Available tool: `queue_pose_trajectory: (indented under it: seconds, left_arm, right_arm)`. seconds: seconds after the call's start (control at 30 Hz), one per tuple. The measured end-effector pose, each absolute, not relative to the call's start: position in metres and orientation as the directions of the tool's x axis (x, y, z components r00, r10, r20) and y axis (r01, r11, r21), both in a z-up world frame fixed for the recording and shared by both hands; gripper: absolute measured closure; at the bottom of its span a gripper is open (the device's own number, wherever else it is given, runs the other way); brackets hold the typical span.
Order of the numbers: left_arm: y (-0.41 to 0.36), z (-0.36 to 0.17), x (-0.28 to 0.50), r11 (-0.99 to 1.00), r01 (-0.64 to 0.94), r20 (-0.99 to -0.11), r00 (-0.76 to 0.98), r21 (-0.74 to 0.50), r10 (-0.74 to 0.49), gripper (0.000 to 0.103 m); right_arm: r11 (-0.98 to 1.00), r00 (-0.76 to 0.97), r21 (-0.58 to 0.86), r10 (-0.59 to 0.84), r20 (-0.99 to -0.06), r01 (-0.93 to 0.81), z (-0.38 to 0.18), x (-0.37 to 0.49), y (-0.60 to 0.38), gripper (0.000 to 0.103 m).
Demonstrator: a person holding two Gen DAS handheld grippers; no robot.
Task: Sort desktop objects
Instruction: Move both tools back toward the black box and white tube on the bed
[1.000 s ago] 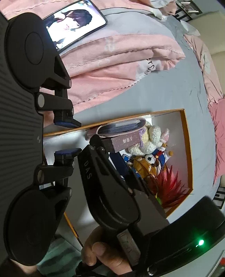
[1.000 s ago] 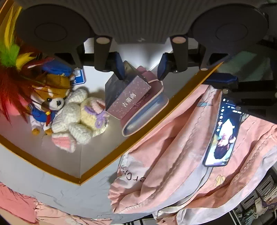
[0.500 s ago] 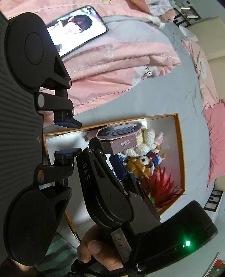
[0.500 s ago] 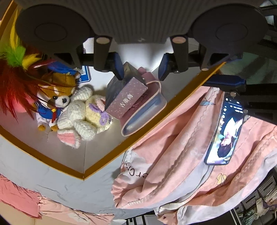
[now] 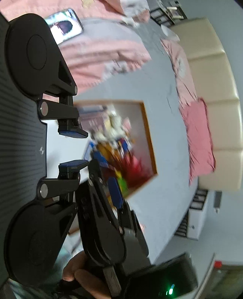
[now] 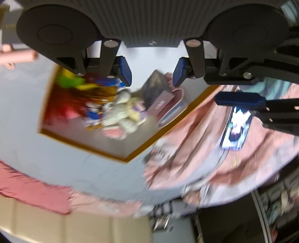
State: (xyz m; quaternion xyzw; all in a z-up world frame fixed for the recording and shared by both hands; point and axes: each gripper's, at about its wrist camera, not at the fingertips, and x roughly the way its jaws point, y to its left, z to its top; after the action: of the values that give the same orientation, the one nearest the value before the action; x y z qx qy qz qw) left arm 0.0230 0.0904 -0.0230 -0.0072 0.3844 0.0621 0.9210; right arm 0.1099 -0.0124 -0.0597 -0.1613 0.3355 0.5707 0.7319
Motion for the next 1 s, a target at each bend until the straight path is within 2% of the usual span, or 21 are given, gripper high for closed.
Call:
queue_pose_trajectory:
  seconds: [0.13,0.3,0.47,0.57,0.73,0.8,0.9,1.0]
  left_arm:
    - [0.062,-0.023,0.032,0.997,-0.061,-0.672,0.737,0.041,0.073,0.075]
    - [0.04,-0.023,0.052,0.996,0.011,-0.676,0.734,-0.088,-0.068,0.075]
    - [0.007,-0.027,0.076,0.99,0.104,-0.683,0.717,-0.09,-0.138,0.075]
    - [-0.007,-0.033,0.098,0.981,0.141,-0.703,0.684,-0.136,-0.196,0.074]
    - [-0.026,-0.049,0.144,0.961,0.122,-0.745,0.611,-0.247,-0.269,0.065]
    - [-0.032,-0.058,0.159,0.958,0.1,-0.754,0.597,-0.267,-0.273,0.048]
    - [-0.041,-0.072,0.184,0.956,0.051,-0.774,0.575,-0.29,-0.265,0.047]
    - [-0.045,-0.089,0.211,0.951,-0.023,-0.799,0.549,-0.309,-0.246,0.045]
  right_arm:
    - [0.421,0.236,0.155,0.736,-0.635,-0.894,-0.046,0.13,-0.069,0.052]
    - [0.594,0.396,0.138,0.673,-0.625,-0.792,-0.039,0.163,-0.138,0.052]
    - [0.728,0.476,0.121,0.555,-0.682,-0.674,-0.053,0.193,-0.19,0.052]
    - [0.772,0.492,0.094,0.489,-0.721,-0.629,-0.068,0.204,-0.209,0.053]
    - [0.793,0.435,0.145,0.465,-0.771,-0.592,-0.087,0.226,-0.216,0.053]
    - [0.798,0.433,0.148,0.461,-0.775,-0.584,-0.09,0.235,-0.216,0.053]
    - [0.814,0.471,0.087,0.416,-0.778,-0.575,-0.093,0.25,-0.21,0.059]
    - [0.841,0.52,0.008,0.343,-0.782,-0.542,-0.101,0.268,-0.202,0.059]
